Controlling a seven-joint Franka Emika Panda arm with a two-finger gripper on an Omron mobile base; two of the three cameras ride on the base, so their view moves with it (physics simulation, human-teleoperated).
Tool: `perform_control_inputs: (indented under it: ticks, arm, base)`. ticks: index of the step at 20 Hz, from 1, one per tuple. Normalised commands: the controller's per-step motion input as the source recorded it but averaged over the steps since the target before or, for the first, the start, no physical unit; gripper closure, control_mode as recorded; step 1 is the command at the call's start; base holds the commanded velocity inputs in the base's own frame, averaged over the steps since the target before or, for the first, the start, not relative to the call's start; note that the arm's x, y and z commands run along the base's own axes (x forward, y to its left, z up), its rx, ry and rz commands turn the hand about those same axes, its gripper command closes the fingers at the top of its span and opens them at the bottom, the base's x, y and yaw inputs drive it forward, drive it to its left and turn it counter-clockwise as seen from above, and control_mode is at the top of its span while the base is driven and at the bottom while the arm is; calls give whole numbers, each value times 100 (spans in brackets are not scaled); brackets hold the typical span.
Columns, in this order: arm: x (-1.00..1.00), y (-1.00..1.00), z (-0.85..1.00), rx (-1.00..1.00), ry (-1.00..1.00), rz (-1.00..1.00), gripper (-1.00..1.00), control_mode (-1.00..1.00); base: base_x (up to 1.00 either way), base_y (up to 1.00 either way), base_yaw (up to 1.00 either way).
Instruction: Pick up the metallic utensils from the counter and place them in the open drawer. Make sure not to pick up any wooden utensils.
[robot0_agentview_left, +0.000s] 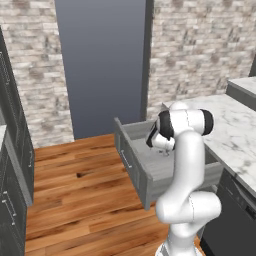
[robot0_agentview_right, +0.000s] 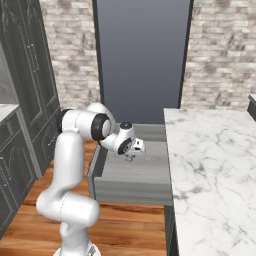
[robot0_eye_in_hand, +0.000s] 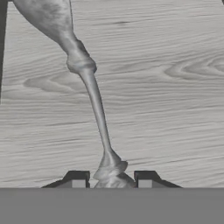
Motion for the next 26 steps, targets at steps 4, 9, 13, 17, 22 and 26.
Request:
perform_control_inputs:
  ticks: [4,9,13,17,22,26]
  arm:
    - [0,-6,-51,-2,11,0,100,-100]
    - [0,-11,-47,-1,7,0,100,-100]
    - [0,0,-37,0,1,0,100,-100]
    - [0,0,-35,0,0,0,-100,-100]
    - [-11,0,10,0,0,0,-100,-100]
    - [-9,0,45,0,0,0,-100,-100]
  base:
    - [0,0,0]
    - [0,0,0]
    - [0,0,0]
    - [0,0,0]
    - [0,0,0]
    - [0,0,0]
